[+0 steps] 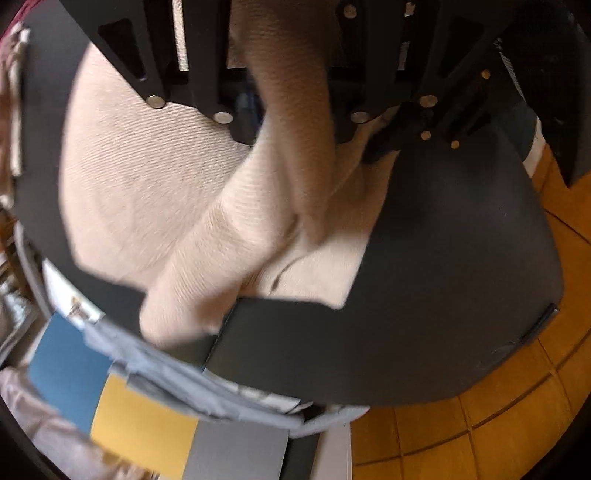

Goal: Fold clothes

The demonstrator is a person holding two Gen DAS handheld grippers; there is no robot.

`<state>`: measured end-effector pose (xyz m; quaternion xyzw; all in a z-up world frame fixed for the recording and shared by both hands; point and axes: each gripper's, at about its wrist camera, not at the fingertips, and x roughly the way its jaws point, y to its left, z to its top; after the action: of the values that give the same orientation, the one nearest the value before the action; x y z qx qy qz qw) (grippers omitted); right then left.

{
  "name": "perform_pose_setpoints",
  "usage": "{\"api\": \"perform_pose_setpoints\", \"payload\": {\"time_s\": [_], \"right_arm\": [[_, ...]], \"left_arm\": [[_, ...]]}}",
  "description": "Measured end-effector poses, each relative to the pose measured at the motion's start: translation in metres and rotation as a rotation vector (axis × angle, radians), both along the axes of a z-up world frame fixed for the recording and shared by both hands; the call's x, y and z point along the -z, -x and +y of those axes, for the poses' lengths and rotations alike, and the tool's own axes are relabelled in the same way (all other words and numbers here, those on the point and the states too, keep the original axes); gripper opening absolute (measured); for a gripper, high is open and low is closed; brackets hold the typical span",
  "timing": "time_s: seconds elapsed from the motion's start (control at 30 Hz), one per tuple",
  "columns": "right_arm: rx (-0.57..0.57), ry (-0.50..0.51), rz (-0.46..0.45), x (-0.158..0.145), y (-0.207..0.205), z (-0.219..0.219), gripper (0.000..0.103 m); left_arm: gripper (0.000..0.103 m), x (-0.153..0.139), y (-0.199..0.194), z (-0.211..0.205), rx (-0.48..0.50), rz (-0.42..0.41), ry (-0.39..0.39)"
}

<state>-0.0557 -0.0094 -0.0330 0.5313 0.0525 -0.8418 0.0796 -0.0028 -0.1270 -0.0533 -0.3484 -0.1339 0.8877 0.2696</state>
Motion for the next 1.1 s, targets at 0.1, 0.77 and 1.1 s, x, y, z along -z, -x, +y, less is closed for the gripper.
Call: {"api": "perform_pose_setpoints", "payload": {"time_s": [0.1, 0.77, 1.1], "right_arm": [[-0.020, 0.127, 0.031, -0.018, -0.012, 0.008, 0.064], [-0.233, 0.153, 0.170, 0.008, -0.089, 0.005, 0.025], [-0.098, 0.292, 0.269, -0.026, -0.139, 0.090, 0.051]], "left_arm": [[0.038, 0.003, 0.000, -0.018, -0.015, -0.056, -0.121], [0.038, 0.000, -0.027, -0.077, -0.088, -0.235, -0.283], [0.040, -0.014, -0.034, -0.041, 0.072, -0.309, -0.260]]}}
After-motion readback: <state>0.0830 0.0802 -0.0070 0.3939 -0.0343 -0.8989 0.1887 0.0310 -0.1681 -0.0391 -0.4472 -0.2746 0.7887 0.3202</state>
